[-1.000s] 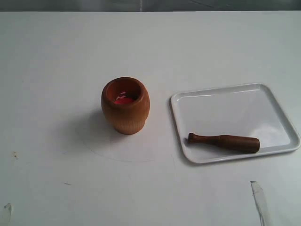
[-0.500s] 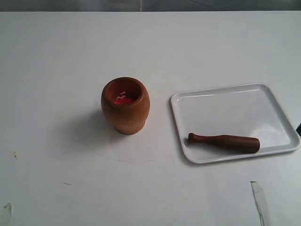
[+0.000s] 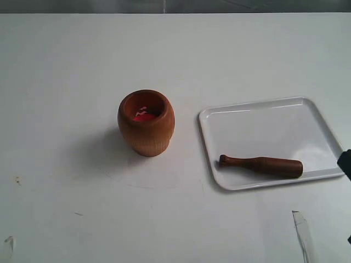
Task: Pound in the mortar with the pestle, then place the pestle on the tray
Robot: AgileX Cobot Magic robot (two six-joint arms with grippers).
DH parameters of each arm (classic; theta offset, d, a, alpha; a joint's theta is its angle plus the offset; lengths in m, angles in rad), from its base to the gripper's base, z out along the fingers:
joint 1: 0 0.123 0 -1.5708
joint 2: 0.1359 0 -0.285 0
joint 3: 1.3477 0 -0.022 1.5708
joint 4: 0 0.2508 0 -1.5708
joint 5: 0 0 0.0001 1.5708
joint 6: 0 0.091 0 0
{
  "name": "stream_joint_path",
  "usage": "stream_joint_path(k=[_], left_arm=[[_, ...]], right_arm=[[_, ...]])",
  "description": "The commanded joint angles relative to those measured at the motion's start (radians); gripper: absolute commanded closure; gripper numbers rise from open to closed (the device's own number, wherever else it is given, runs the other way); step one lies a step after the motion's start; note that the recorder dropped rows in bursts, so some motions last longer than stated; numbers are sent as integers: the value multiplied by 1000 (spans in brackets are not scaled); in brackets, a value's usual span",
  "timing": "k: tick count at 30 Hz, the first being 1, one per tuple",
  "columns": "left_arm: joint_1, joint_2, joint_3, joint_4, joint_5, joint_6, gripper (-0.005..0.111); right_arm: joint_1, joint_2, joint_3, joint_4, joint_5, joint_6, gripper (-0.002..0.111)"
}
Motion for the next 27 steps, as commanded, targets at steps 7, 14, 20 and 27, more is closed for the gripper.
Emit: stream_joint_path(k=[7,14,20,27], left_arm=[[-8,-1,1,-7,-3,-8,107],[-8,-1,1,-7,-3,-8,107],[-8,-1,1,-7,-3,-8,107],[-8,-1,1,-7,-3,-8,107]], right_arm=[[-396,-2,3,-102,-1,-16,108],[-433,-2,3,-104,6,-16,108],[-491,-2,3,-111,13,-16,108],[-489,-2,3,-111,13,-9,108]])
